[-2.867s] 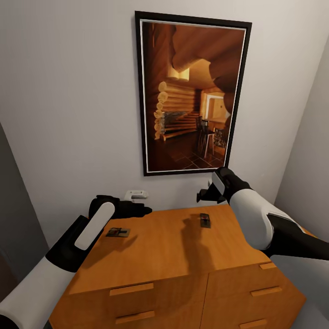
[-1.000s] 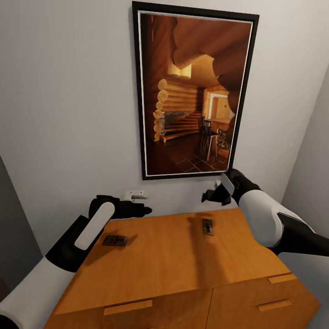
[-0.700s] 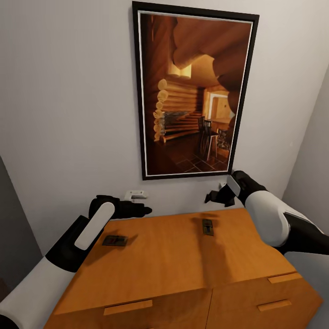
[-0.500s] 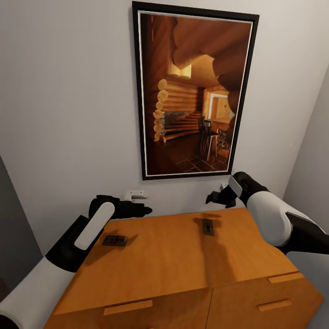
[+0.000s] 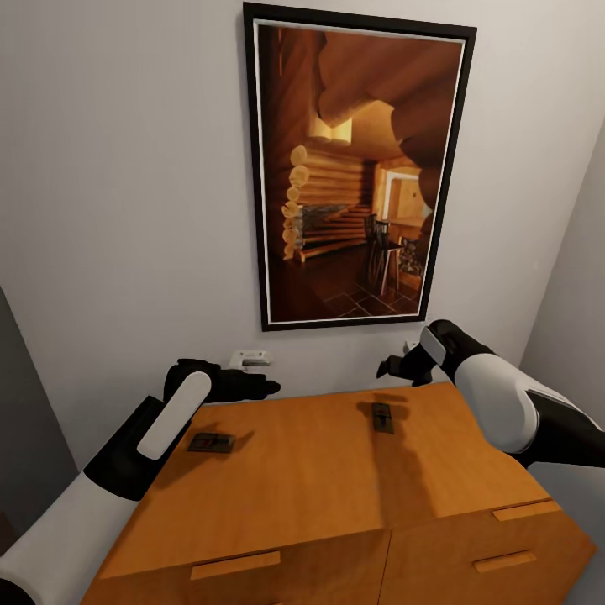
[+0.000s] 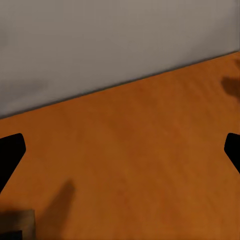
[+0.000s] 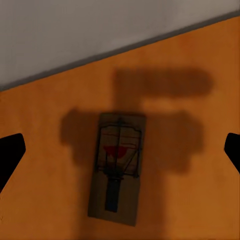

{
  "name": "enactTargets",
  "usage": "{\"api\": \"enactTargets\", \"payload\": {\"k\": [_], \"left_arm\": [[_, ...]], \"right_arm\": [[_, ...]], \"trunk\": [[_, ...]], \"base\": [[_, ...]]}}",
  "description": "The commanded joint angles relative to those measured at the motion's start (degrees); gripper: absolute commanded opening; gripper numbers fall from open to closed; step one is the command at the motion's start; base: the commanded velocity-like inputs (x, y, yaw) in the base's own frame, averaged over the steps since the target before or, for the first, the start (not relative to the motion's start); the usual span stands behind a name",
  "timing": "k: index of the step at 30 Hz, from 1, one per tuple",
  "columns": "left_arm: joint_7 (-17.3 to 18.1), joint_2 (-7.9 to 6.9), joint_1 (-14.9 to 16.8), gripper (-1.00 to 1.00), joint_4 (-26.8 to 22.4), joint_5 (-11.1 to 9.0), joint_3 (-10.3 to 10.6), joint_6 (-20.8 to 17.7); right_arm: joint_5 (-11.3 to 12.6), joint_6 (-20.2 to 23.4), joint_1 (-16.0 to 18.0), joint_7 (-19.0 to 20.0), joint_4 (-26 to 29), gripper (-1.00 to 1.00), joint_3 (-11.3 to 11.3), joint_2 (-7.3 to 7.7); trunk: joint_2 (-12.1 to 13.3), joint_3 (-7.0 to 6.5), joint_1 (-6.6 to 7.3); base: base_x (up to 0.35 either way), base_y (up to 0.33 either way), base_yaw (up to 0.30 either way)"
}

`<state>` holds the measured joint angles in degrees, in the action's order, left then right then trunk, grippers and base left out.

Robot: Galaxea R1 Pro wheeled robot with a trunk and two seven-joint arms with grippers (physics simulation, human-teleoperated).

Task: Take the four mousetraps from the cabinet in the bathroom and place them on the bathroom floor. Make sure all four end up on the same floor surface, and ensure that at least two of them are either under or directly next to the same bathroom sink.

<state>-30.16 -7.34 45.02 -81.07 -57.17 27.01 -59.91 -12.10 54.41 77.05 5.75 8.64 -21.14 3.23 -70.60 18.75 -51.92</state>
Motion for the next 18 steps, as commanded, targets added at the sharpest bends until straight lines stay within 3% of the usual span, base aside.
{"api": "enactTargets", "payload": {"k": [1,18], "left_arm": [[-0.60,-0.04,0.07,1.00,-0.05,-0.56,0.10,-0.03],[-0.60,-0.04,0.07,1.00,-0.05,-0.57,0.06,-0.03]], "right_arm": [[-0.64,0.04,0.03,0.60,-0.11,1.00,-0.13,0.01],[-0.71,-2.95,0.03,0.66,-3.15,1.00,-0.05,-0.19]], "trunk": [[-0.05,0.08,0.00],[-0.05,0.08,0.00]], "base": [[0.000,0.000,0.000],[0.000,0.000,0.000]]}}
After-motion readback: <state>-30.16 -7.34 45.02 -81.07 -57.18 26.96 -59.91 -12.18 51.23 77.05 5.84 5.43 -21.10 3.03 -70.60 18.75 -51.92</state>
